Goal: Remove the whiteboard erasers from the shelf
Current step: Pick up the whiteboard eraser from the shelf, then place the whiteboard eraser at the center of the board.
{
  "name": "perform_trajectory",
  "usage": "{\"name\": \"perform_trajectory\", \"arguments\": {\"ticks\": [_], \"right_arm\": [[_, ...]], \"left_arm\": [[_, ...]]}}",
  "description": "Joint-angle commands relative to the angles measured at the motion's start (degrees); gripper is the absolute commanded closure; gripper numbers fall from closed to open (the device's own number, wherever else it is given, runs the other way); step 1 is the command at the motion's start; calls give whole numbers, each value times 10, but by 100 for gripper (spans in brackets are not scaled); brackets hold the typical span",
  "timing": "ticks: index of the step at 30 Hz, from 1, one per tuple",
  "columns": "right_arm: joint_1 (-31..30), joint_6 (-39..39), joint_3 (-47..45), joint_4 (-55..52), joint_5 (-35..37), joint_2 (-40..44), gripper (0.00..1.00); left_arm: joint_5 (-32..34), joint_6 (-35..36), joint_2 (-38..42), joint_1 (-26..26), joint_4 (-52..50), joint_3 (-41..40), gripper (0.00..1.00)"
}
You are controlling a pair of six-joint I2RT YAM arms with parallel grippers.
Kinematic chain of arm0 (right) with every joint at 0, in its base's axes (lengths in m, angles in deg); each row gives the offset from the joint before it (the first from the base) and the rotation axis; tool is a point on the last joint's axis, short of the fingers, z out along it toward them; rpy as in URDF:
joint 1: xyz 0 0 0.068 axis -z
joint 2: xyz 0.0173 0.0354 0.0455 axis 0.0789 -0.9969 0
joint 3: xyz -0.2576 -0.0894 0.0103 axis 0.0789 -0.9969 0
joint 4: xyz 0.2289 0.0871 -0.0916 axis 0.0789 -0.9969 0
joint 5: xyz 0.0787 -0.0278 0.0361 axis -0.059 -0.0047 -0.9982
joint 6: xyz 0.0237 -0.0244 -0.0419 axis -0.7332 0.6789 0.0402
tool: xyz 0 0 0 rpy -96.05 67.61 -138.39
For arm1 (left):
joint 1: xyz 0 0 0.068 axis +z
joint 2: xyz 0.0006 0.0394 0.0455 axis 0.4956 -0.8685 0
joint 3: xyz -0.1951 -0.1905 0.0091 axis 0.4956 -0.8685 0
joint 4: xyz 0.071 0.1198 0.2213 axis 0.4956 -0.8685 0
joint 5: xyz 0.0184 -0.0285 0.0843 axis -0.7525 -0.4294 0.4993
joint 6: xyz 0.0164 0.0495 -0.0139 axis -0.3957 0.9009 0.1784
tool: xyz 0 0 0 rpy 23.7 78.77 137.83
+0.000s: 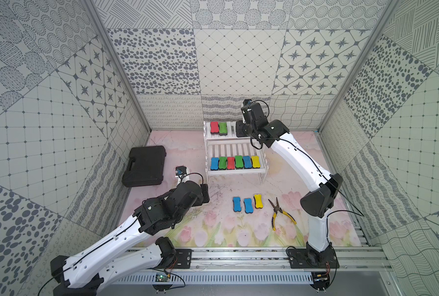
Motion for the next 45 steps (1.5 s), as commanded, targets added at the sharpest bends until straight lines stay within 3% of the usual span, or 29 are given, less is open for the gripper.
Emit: {"name": "perform_trajectory", "arguments": {"ticks": [1,11,15,19,24,31,45], "right_arm": [[-15,-6,-97,82,-9,101,71],[-128,-100,-513,248,41,363,70],[-191,-146,-620,319,76,384,70],[-243,-196,-699,417,102,337,70],[-285,-236,-723,523,125,215,70],[-288,-358,-706,536,136,93,71],[-289,-436,-709,483,146,53,70]], "left_arm": [[-65,83,-4,3,86,11,1],[-83,105,26,3,116,9,0],[-86,113,52,3,124,2,0],[-83,114,66,2,116,4,0],[-61,108,85,2,95,5,1],[-47,107,122,2,70,5,0],[-42,107,120,3,59,2,1]]}}
